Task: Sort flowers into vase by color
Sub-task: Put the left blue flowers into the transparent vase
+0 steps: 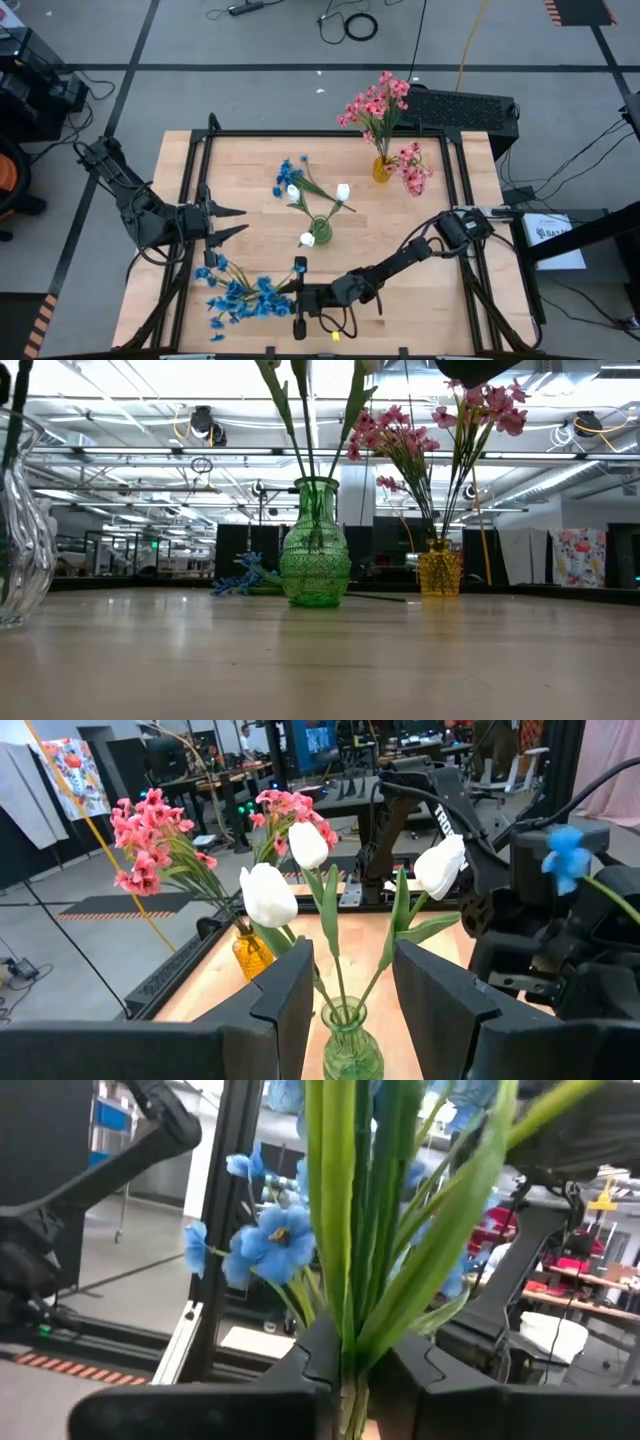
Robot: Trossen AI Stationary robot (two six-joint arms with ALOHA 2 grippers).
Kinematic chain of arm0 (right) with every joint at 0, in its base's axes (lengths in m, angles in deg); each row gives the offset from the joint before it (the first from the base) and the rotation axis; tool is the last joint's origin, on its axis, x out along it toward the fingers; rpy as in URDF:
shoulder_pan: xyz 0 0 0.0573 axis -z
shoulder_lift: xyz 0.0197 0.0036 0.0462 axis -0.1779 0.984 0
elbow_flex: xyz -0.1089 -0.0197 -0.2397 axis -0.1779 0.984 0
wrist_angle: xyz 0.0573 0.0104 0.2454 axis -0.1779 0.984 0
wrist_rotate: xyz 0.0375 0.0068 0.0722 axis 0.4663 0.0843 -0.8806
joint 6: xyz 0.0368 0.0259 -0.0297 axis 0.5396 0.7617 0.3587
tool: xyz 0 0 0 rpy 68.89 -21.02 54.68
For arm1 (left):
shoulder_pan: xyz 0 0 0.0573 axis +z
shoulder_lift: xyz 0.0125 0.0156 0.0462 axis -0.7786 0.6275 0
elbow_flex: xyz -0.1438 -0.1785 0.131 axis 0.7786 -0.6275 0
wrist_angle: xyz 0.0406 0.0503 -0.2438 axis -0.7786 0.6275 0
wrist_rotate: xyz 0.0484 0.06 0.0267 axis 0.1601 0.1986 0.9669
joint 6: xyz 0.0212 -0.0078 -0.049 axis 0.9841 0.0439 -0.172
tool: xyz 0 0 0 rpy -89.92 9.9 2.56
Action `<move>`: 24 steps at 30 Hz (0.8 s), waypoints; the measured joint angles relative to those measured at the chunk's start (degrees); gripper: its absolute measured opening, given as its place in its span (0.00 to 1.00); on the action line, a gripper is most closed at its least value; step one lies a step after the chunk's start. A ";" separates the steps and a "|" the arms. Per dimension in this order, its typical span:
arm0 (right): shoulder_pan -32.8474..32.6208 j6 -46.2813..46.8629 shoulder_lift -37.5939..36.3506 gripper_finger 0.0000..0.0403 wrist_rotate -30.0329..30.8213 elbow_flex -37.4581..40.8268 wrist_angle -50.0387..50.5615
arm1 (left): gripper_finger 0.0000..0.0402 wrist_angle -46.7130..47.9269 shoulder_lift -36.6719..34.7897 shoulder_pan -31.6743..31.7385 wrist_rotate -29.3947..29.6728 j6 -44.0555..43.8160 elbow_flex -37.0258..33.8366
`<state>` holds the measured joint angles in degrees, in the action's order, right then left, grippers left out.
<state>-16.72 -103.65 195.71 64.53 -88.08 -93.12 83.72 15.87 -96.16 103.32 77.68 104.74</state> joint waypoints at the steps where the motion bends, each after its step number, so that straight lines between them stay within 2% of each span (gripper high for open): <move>1: 0.03 0.01 0.00 0.08 -0.10 0.00 0.40 | 0.36 0.00 0.00 0.01 0.00 0.00 0.00; 10: 0.01 -1.49 0.00 0.18 -0.10 0.00 1.87 | 0.36 0.59 0.00 0.01 0.00 -0.02 0.00; 20: -0.11 1.72 0.00 0.50 0.27 0.00 1.87 | 0.36 0.62 0.00 -0.01 0.00 -0.05 0.00; 24: -0.12 3.38 0.00 0.60 2.06 0.00 1.87 | 0.36 2.45 0.00 0.01 0.02 -1.45 0.00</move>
<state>-16.84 -100.28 195.71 66.58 -88.08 -91.25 86.17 15.87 -96.15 103.35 76.23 104.74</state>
